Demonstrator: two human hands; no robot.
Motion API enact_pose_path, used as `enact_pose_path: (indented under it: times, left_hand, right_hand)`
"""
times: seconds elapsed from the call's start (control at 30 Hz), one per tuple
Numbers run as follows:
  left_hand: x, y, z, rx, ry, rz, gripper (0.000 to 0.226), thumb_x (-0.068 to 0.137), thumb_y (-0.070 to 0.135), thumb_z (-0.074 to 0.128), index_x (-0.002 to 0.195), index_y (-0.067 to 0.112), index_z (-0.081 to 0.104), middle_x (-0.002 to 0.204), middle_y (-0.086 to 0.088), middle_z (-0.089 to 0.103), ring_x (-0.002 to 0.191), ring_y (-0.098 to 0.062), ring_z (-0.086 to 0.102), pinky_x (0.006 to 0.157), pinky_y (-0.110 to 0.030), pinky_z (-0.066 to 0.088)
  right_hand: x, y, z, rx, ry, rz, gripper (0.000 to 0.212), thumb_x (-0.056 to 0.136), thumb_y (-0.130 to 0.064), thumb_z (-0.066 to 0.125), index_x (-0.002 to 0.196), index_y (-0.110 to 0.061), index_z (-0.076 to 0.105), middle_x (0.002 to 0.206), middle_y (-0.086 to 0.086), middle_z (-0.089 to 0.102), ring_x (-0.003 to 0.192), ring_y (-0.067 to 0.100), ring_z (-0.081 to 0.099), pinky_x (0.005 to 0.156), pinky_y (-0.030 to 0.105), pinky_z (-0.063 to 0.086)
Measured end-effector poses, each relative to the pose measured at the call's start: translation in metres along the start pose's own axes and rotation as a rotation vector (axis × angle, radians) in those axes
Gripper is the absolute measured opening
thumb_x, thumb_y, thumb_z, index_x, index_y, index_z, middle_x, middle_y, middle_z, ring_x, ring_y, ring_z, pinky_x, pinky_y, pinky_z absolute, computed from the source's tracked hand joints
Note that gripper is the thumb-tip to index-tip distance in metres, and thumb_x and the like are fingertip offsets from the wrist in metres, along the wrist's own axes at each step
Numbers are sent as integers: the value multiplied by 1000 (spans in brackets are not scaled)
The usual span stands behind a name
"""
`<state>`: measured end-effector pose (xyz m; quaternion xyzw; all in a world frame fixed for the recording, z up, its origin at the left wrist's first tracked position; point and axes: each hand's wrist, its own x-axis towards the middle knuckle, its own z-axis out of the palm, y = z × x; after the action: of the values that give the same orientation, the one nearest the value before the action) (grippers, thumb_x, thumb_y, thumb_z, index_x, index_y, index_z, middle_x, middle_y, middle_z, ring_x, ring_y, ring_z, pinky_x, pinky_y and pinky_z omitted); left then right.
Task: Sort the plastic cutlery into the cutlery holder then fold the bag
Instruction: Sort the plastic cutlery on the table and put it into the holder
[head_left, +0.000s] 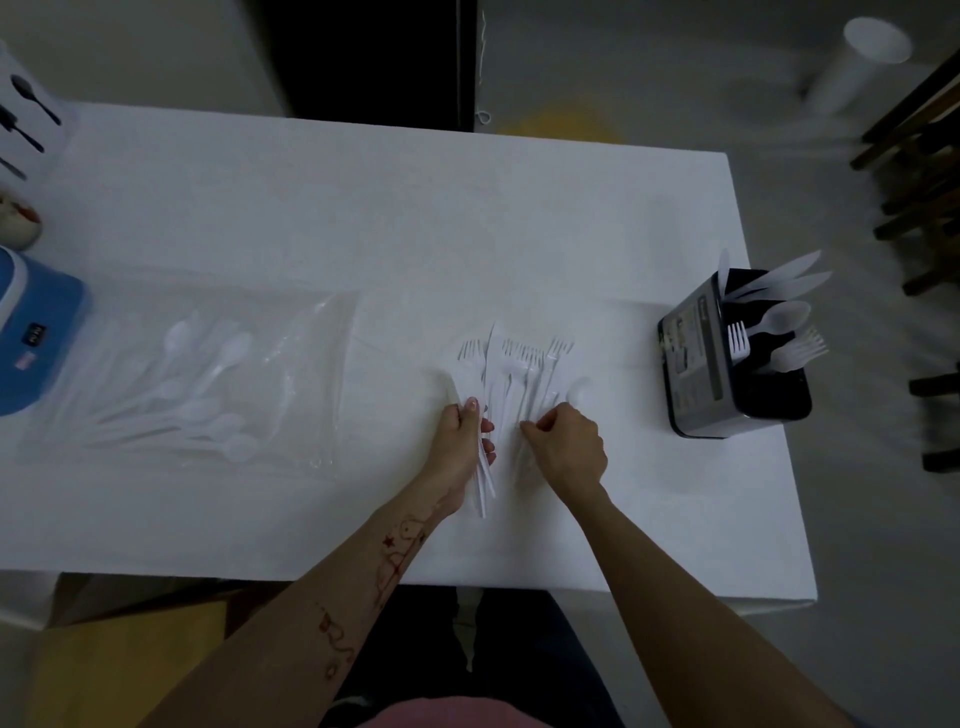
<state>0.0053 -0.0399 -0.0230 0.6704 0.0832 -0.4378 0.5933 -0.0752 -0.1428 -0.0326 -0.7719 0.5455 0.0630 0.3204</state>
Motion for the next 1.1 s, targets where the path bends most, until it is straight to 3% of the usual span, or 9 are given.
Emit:
enact_pose_path:
  times: [0.17,0.3,0.47,0.57,0.67,0.77,0.93,1.03,1.1]
  left_hand:
    - [1,2,0,62,-41,-23,25,102,26,36,116,8,45,101,-4,57,77,-16,54,74,-30,49]
    - [1,3,0,32,-63,-52,25,102,20,38,123,8,45,103,-1,59,84,-15,58,80,-27,51]
    - [0,7,2,-62,-79,-92,37,101,35,41,128,10,44,111,-3,61,92,-18,61,79,-31,49]
    - [0,8,3,-153,-115,-129,48,97,49,42,124,11,50,115,-8,64,94,-23,66,76,-35,52]
    - [-2,8,4,-159,-91,-120,35,100,35,43,120,7,49,112,-9,61,92,-22,64,72,-33,53]
    - [1,6,3,-129,-50,-93,27,102,23,39,119,3,47,113,-11,57,93,-21,62,73,-30,52]
    - [3,4,-1,-99,-3,-55,20,103,20,38,116,5,42,96,-4,54,78,-15,55,73,-25,51]
    - [4,0,-2,-90,9,-52,19,103,20,37,115,5,42,93,-3,53,74,-13,51,70,-23,50]
    - [3,-1,-2,-107,1,-62,20,102,20,40,115,5,42,92,-3,52,73,-14,50,70,-24,49]
  right_hand:
    - [-4,5,-8,68,3,-11,17,90,-31,64,90,-16,55,79,0,60,63,11,54,64,25,43]
    - [-8,12,-11,283,-13,-165,14,93,-23,61,91,-15,51,79,3,65,67,19,65,63,37,59]
    - [-26,12,-16,410,-159,-425,13,95,-22,62,94,-12,54,81,-3,69,70,5,67,54,15,50]
    - [-31,12,-12,365,-196,-502,15,92,-23,65,91,-11,57,81,-2,69,70,6,66,59,15,51]
    - [-33,9,-11,348,-200,-531,17,91,-27,67,89,-12,58,79,-2,69,68,8,65,61,19,54]
    - [-31,7,-14,430,-241,-451,20,90,-32,68,88,-13,61,77,-2,70,65,11,68,56,25,57]
    - [-6,14,-7,227,93,-155,23,92,-36,64,91,-13,58,84,1,69,70,15,64,69,31,55]
    - [-1,13,-2,89,43,-49,34,89,-47,64,95,-15,56,87,2,65,76,19,63,68,33,52]
    - [-1,10,1,49,30,-20,33,88,-44,66,97,-14,56,89,2,64,78,20,62,68,31,49]
